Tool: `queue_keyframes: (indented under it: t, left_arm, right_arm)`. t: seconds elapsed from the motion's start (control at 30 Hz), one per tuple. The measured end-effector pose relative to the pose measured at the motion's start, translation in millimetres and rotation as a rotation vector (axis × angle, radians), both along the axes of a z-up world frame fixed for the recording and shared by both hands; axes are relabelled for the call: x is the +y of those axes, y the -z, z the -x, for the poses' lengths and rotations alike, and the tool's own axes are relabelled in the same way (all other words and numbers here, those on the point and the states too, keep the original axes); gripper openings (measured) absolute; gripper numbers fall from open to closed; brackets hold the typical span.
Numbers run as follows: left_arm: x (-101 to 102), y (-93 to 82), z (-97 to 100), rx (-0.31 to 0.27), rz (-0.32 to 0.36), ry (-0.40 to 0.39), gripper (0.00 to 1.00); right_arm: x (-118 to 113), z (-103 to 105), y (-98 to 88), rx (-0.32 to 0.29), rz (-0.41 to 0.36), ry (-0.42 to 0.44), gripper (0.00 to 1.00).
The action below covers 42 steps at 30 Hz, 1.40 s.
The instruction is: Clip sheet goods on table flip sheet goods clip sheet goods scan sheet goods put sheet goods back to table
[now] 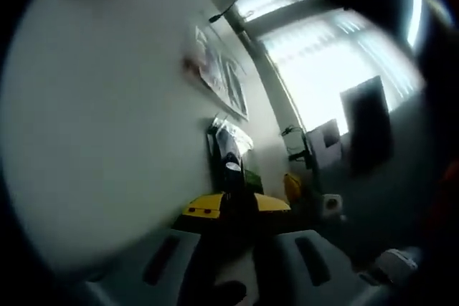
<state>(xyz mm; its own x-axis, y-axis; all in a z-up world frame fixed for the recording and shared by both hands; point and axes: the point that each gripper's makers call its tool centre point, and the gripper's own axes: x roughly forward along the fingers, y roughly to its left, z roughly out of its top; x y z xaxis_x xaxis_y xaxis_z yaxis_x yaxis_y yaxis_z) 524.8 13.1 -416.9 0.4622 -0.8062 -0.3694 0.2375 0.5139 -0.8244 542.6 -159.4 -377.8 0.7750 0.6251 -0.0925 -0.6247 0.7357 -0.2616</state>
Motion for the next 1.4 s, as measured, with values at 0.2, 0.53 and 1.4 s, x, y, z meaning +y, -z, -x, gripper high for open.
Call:
queue_keyframes:
  t: [0.2,0.53,1.4]
  left_arm:
    - [-4.8,-2.3,3.2,-0.055,-0.072,0.051,0.12]
    - [-7.6,-4.1,5.0,-0.124,-0.146,0.105,0.15]
    - [-12.0,-4.0,7.4,-0.142,-0.197,0.157,0.17]
  right_arm:
    - [0.7,1.5,-0.5,-0.003,0.000,-0.003,0.00]
    - [1.2,1.1,0.0,-0.006,0.000,-0.010,0.00]
    - [0.5,-1.4,1.7,-0.015,0.006,-0.020,0.00]
